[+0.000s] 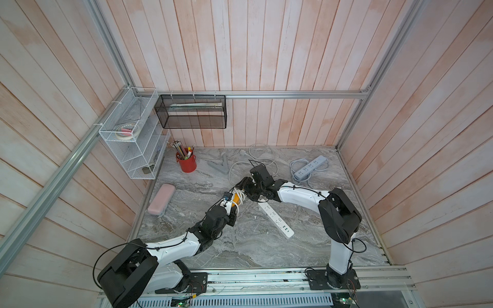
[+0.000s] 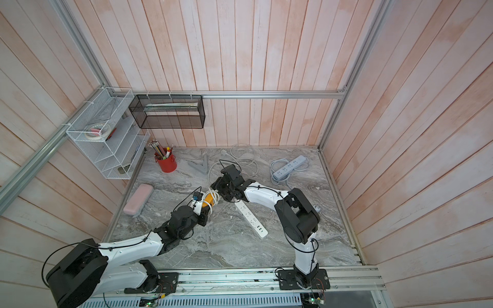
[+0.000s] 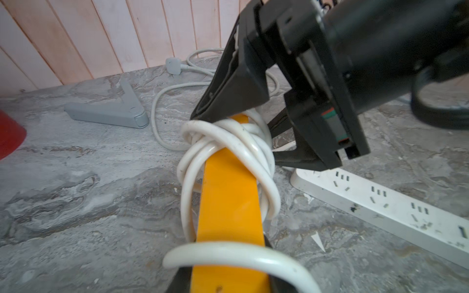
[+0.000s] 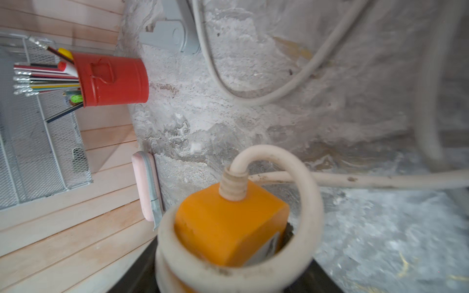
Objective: Wrap the cord around the power strip
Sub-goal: Place the power strip at the center of the board.
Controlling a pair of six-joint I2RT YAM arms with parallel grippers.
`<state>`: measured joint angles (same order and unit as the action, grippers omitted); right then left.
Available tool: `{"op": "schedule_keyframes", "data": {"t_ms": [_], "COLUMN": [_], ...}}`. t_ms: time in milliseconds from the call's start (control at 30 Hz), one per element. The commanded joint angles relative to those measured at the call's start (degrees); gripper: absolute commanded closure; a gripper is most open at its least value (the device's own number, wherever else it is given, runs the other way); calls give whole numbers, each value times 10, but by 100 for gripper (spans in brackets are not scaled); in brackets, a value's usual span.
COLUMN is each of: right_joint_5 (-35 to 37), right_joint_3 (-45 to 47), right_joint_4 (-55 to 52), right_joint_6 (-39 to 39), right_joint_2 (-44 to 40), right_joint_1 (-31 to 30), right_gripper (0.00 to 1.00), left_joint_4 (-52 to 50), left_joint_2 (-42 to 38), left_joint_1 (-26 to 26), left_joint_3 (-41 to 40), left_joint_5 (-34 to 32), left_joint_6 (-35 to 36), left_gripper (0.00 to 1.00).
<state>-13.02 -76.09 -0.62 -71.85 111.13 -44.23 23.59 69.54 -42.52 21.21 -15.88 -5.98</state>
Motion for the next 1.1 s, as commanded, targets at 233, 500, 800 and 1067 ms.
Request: {"op": "schedule_keyframes", "data": {"t_ms": [233, 500, 800, 1067], "right_joint_5": [-28, -43, -62, -118], "right_joint_3": [60, 118, 183, 204], "right_joint_4": [373, 645, 794, 881], "right_joint_6": [138, 120, 68, 17], "right_joint_2": [69, 154, 166, 180], "right_joint_1": [-49, -44, -36, -20], "right_gripper": [69, 71, 72, 72], "left_joint_4": [-158, -289, -342, -238], "left_joint_2": [-52, -106, -152, -25], "left_joint_1": [-29, 27, 185, 267], "left_joint_3": [51, 95, 127, 109], "left_joint_5": [27, 238, 358, 418], "left_joint_6": [-79, -168, -245, -181], "left_gripper": [54, 22, 24, 16]}}
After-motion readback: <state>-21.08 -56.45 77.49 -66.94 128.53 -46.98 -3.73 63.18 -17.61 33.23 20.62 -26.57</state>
